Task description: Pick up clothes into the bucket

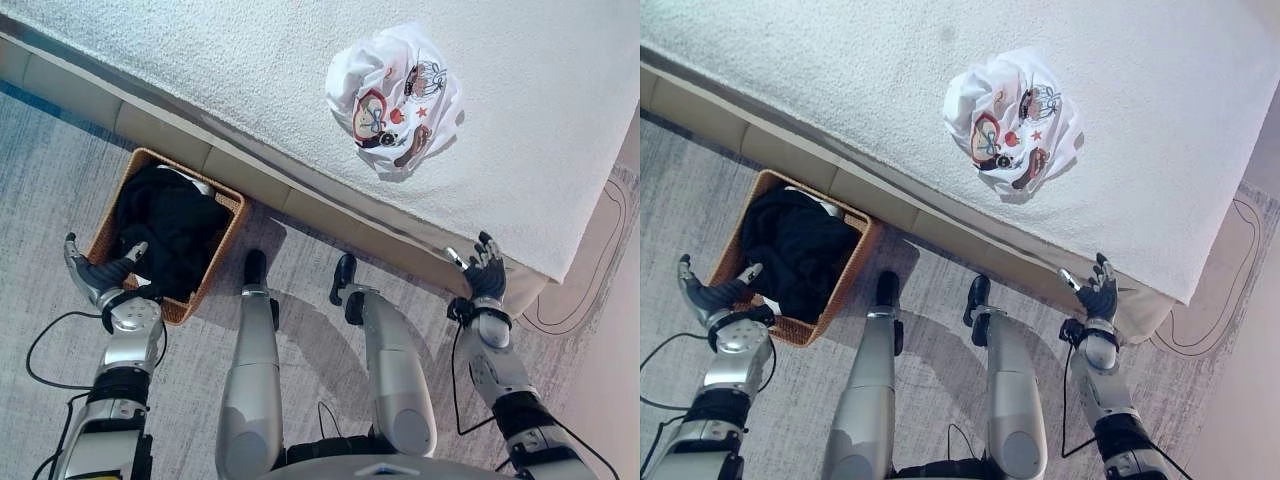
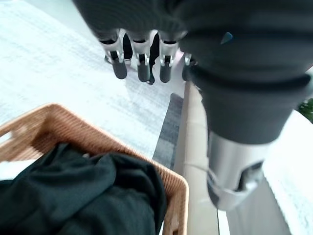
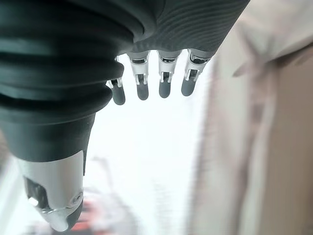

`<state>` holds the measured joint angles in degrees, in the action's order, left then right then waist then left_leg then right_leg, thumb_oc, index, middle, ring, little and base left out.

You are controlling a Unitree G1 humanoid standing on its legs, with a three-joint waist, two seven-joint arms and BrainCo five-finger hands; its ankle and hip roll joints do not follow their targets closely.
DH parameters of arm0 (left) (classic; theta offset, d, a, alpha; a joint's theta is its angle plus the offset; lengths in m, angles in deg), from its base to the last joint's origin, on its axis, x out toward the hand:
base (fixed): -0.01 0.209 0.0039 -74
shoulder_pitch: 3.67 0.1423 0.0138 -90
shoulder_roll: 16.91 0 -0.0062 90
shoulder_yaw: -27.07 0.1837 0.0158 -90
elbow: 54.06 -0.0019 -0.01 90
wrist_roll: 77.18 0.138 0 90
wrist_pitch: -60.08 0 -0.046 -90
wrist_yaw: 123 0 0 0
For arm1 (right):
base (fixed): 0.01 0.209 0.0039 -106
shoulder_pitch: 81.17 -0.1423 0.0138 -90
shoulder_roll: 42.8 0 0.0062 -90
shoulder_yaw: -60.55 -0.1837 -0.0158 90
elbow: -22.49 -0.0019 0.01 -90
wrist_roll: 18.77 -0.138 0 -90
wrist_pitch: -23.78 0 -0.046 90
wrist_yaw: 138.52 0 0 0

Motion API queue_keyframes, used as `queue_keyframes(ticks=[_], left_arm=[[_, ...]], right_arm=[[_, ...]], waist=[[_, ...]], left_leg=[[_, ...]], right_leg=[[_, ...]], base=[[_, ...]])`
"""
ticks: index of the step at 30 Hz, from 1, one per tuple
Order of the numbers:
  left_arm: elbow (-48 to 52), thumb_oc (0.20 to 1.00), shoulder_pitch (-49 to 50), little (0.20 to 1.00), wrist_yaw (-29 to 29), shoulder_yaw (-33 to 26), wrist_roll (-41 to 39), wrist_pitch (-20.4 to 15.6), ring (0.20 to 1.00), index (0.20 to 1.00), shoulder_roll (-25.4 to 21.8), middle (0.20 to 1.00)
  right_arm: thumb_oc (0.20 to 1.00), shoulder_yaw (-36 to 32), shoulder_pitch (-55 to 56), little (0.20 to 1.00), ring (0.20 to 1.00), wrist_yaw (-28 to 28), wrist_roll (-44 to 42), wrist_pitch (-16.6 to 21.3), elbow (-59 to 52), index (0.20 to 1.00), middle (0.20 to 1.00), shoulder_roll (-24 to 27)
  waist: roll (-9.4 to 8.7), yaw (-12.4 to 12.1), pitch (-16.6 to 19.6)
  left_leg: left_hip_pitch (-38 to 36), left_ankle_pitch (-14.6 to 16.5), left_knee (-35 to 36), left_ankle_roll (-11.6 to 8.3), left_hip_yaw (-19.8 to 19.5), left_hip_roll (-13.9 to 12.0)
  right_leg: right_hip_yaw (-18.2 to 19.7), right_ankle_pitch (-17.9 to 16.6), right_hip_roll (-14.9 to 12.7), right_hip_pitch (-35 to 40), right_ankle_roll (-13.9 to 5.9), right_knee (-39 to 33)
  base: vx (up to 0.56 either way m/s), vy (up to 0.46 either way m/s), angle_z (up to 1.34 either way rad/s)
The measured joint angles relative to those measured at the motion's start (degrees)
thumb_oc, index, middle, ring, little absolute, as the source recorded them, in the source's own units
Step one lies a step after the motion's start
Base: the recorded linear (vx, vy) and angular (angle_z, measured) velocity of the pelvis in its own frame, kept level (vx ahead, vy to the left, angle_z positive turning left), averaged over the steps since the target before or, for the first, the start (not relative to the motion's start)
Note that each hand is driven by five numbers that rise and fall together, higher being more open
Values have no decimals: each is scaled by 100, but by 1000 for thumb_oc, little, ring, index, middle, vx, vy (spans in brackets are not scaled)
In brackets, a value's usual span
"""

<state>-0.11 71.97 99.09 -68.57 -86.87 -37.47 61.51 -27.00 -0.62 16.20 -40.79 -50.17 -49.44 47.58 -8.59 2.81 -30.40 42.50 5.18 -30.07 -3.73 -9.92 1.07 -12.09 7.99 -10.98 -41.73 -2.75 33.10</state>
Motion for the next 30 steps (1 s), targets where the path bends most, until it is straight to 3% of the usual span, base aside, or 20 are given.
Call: queue_keyframes(ticks=[7, 10, 12, 14, 15, 18, 19, 23, 30], left_arm=[[162, 1000, 343, 1000, -868, 586, -130, -196, 1000, 1000, 215, 1000], [232, 1000, 454, 1000, -1388, 927, -270, -308, 1000, 1000, 309, 1000], [201, 1000, 502, 1000, -1610, 1155, -361, -353, 1000, 1000, 385, 1000], [314, 1000, 712, 1000, -1752, 1256, -498, -402, 1000, 1000, 426, 1000], [323, 1000, 793, 1000, -1866, 1448, -620, -414, 1000, 1000, 442, 1000], [335, 1000, 967, 1000, -1979, 1582, -751, -433, 1000, 1000, 482, 1000], [397, 1000, 999, 1000, -2038, 1727, -844, -433, 1000, 1000, 509, 1000], [754, 1000, 1011, 1000, -2230, 2038, -948, -459, 1000, 1000, 530, 1000], [848, 1000, 1085, 1000, -2460, 2140, -974, -452, 1000, 1000, 616, 1000]], right_arm=[[1000, -403, -891, 1000, 1000, -549, 589, 29, 66, 1000, 1000, 261], [1000, -394, -1578, 1000, 1000, -684, 765, -177, 662, 1000, 1000, 560], [1000, -254, -2093, 1000, 1000, -727, 788, -342, 1461, 1000, 1000, 887], [1000, 47, -2825, 1000, 1000, -748, 785, -483, 2233, 1000, 1000, 1235], [1000, 290, -3354, 1000, 1000, -659, 777, -694, 2947, 1000, 1000, 1547], [1000, 436, -3935, 1000, 1000, -598, 790, -801, 3369, 1000, 1000, 1806], [1000, 794, -4439, 1000, 1000, -476, 791, -898, 4101, 1000, 1000, 1962], [1000, 1122, -4740, 1000, 1000, -208, 928, -1164, 4831, 1000, 1000, 2197], [1000, 1430, -4858, 1000, 1000, 312, 1145, -1437, 5586, 1000, 1000, 2347]], waist=[[101, -250, -25], [256, -504, -48], [384, -537, -36], [534, -675, -31], [623, -827, -27], [769, -1035, -32], [820, -1074, -21], [915, -1329, -32], [1159, -1481, -20]], left_leg=[[-311, -209, 390, -18, -64, 136], [-495, -329, 710, -47, -183, 227], [-589, -498, 841, -90, -244, 323], [-621, -478, 950, -76, -309, 335], [-694, -567, 1077, -63, -337, 379], [-697, -664, 1166, -55, -434, 407], [-707, -780, 1284, -95, -521, 446], [-711, -898, 1454, -181, -766, 493], [-765, -1056, 1745, -241, -1066, 561]], right_leg=[[-54, 10, -156, 211, -7, -39], [-164, 59, -270, 353, -74, -75], [-241, 69, -379, 424, -71, -84], [-290, 124, -417, 448, -109, -58], [-287, 136, -475, 447, -96, -46], [-377, 156, -501, 450, -70, 8], [-468, 183, -541, 453, -62, 47], [-690, 293, -640, 460, -6, 152], [-955, 466, -798, 481, 14, 322]], base=[[0, -19, 12], [28, -48, 28], [38, -40, 33], [46, -70, 19], [13, -50, 16], [10, -106, 20], [7, -105, 30], [7, -96, 33], [12, -69, 23]])
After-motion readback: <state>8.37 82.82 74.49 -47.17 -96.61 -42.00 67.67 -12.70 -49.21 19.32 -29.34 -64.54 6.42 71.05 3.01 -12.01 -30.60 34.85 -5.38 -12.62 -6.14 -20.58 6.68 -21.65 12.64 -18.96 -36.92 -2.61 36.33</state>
